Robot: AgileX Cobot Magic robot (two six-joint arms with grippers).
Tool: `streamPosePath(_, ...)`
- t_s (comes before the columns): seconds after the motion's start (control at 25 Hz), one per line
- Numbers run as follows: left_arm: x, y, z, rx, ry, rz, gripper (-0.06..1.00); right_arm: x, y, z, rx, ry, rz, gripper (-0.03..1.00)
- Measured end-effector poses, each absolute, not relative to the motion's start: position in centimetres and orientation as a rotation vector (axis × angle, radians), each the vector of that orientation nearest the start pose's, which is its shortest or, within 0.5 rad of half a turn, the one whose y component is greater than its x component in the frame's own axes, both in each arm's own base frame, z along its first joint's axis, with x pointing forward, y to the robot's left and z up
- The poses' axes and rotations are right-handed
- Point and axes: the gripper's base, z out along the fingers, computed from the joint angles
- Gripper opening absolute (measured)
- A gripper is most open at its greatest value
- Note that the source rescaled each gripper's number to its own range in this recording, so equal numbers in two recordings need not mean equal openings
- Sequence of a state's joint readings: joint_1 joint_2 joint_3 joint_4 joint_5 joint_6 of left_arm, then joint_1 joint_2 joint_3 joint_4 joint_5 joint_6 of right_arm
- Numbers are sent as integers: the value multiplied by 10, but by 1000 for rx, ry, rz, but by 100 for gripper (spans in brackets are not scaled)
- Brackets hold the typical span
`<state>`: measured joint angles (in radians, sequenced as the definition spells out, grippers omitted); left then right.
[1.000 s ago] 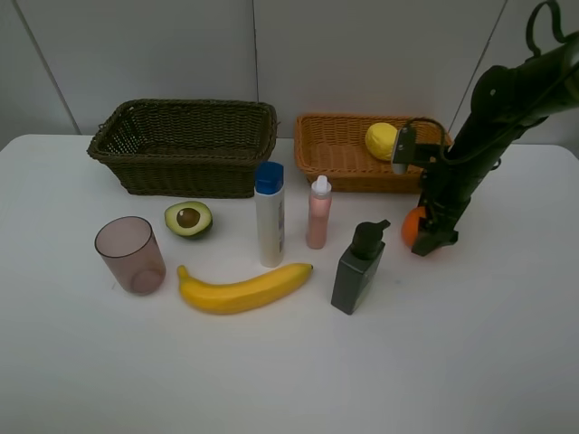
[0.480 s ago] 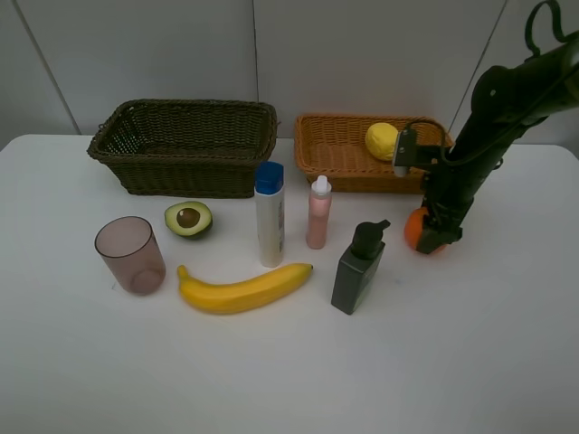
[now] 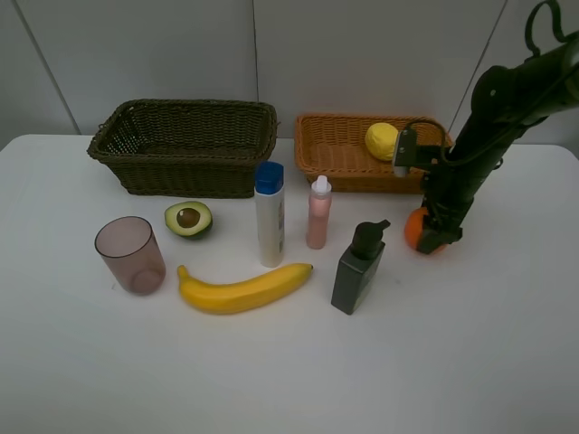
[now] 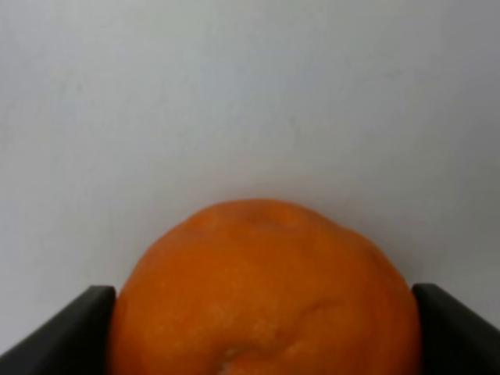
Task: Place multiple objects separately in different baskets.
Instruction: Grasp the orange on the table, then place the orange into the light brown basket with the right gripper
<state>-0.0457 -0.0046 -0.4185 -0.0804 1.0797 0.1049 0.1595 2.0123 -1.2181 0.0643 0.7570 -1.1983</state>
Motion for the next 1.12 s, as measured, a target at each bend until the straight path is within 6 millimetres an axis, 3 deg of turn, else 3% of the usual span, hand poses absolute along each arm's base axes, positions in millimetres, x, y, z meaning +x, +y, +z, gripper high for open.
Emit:
streamPosePath(0.48,2,-7,253,162,2132,-63,100,359,62,131,-1874,2430,24,64)
streamPosePath(1.12,2,-7,253,162,2132,-63,100,348,61,210,-1771,2314,-80,64)
